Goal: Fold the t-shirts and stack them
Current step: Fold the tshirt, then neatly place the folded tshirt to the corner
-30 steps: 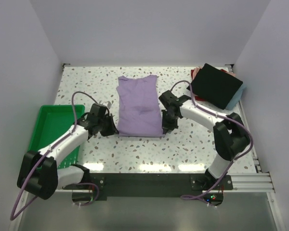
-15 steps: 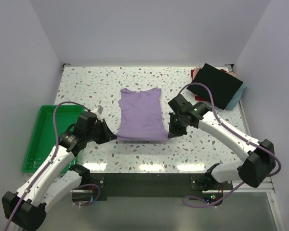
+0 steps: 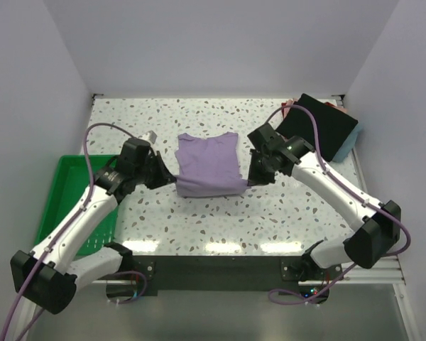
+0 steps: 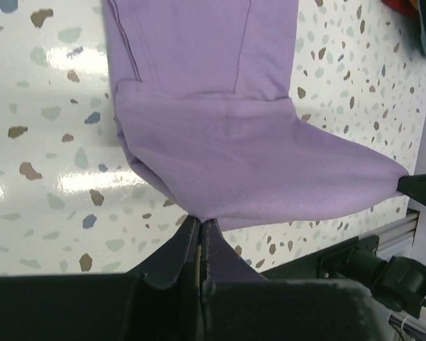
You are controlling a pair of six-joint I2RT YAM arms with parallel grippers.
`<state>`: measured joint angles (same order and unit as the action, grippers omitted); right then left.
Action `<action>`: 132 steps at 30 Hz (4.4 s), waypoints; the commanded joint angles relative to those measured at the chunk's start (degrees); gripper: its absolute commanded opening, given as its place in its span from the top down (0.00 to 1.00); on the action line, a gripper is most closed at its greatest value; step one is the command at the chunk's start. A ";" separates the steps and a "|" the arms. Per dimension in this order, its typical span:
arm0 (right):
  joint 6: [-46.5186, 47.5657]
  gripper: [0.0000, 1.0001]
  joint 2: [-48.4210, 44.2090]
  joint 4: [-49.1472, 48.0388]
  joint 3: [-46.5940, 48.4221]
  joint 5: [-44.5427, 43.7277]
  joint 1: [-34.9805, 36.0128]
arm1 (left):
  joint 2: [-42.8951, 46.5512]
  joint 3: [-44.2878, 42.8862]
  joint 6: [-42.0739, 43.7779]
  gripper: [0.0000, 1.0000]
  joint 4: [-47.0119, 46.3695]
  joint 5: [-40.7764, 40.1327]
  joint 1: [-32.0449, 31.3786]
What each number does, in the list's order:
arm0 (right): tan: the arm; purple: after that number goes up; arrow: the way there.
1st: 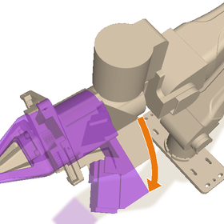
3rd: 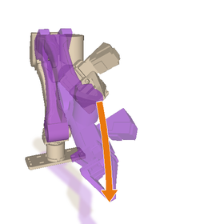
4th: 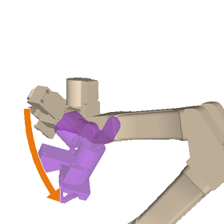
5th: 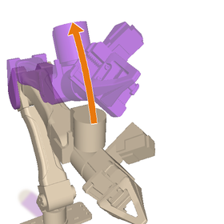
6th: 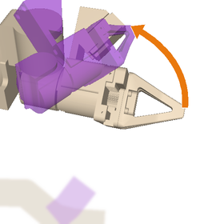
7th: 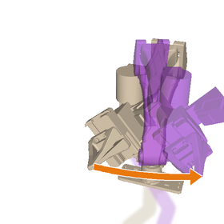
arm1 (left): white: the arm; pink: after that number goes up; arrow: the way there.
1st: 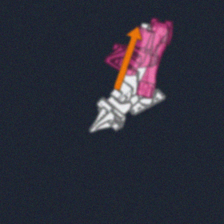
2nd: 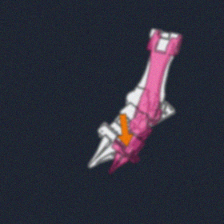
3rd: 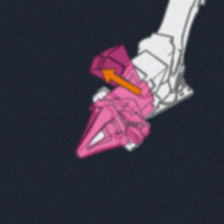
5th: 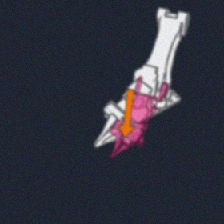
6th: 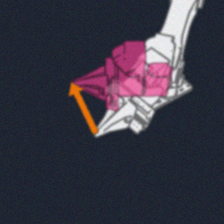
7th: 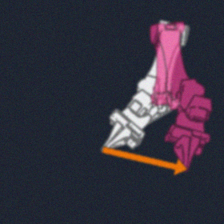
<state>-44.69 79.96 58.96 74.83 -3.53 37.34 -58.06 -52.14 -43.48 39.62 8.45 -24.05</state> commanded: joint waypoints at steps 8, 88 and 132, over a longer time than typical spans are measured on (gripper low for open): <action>5.13 1.00 12.05 -1.39 15.42 -2.97 -6.84 | -13.12 -9.82 4.55 1.00 -9.29 -1.24 4.01; 15.95 0.03 36.75 -31.97 18.08 23.74 -20.29 | -51.80 -20.81 12.81 0.17 -26.87 7.72 13.33; 13.48 0.09 54.59 -45.34 11.13 34.47 -18.27 | -63.23 -22.22 14.66 1.00 -27.84 16.25 14.03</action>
<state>-33.45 127.74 7.55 89.03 35.62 16.34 -118.48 -75.75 -29.36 11.57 25.30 -10.04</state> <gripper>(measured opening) 0.912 0.143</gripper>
